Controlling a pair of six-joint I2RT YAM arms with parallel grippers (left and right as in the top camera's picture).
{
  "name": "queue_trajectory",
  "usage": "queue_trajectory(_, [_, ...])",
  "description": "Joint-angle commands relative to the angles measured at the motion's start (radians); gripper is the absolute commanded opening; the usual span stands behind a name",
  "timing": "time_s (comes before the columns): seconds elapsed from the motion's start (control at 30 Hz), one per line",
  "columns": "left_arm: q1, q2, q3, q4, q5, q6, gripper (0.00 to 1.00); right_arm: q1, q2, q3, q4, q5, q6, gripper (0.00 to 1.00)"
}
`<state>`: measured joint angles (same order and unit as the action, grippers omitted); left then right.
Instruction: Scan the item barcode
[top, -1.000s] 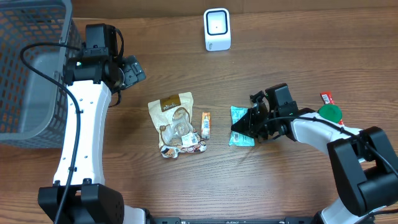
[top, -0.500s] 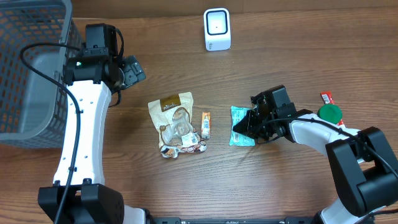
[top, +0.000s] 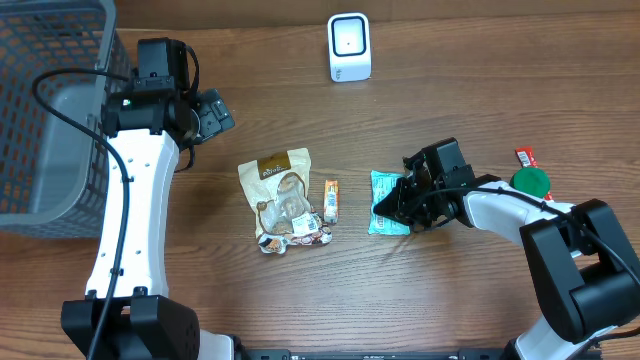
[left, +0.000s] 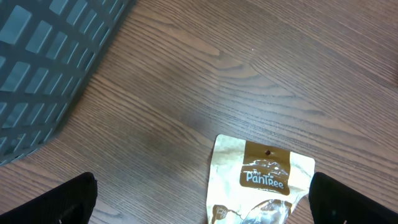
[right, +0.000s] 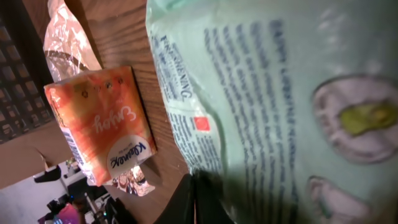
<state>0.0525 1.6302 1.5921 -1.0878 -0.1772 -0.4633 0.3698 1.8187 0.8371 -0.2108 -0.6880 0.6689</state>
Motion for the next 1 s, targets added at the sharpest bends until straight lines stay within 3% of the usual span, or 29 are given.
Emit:
queue_trajectory(0.0, [0.0,-0.016,0.008,0.0,-0.013,0.004,1.0,0.005,-0.014,0.037,-0.004,-0.082,-0.051,0.04])
queue_trajectory(0.23, [0.0,-0.016,0.008,0.0,-0.013,0.003,1.0,0.008,-0.074,0.046,-0.052,-0.089,-0.102,0.04])
queue_trajectory(0.4, [0.0,-0.016,0.008,0.0,-0.013,0.003,1.0,0.029,-0.073,0.042,-0.153,0.069,-0.101,0.04])
queue_trajectory(0.97, [0.0,-0.016,0.008,0.0,-0.013,0.004,1.0,0.167,-0.055,0.018,-0.155,0.245,-0.044,0.04])
